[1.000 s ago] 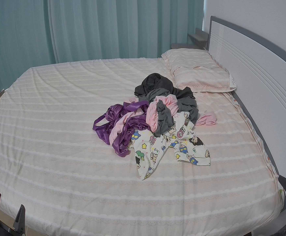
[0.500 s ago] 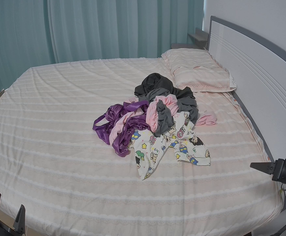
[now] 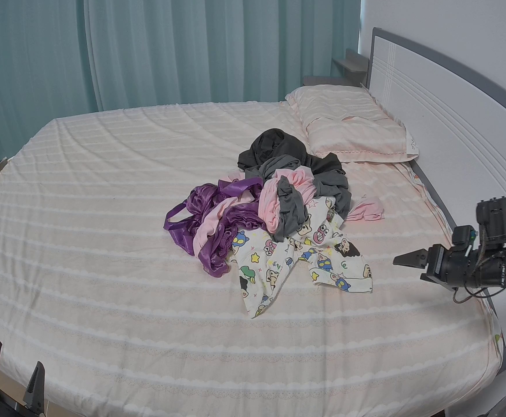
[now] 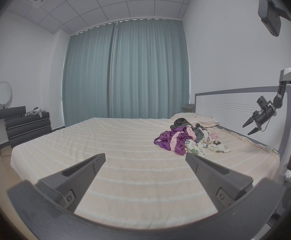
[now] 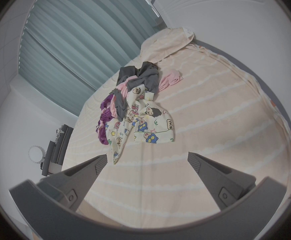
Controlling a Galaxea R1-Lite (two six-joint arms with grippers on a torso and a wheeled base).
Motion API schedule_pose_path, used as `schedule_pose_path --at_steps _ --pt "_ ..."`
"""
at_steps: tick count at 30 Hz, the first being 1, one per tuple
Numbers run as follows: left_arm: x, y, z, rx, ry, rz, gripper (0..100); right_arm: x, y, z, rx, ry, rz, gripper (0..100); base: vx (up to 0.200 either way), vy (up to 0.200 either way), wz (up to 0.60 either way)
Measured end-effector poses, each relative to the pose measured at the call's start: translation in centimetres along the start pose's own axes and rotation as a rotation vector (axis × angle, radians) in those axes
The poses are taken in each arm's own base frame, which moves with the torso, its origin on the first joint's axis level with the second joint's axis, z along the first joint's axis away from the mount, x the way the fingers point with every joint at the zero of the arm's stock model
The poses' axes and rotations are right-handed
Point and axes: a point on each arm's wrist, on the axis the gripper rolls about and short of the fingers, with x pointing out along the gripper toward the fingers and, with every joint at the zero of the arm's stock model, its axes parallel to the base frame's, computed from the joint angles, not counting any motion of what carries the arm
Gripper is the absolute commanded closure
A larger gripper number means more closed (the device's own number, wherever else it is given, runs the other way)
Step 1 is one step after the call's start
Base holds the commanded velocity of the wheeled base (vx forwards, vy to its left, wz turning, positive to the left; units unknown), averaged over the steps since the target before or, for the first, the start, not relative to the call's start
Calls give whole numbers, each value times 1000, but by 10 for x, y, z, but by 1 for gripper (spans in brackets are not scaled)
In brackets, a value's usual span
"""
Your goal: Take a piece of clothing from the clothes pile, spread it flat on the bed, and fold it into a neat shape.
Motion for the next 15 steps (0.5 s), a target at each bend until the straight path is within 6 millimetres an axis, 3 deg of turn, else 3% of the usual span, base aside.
schedule_pose_path --at_steps 7,15 --pt "0 0 0 0 0 0 0 62 -9 10 10 -1 -54 0 0 0 0" --pt "0 0 0 0 0 -1 0 124 -23 7 8 8 -105 0 0 0 0"
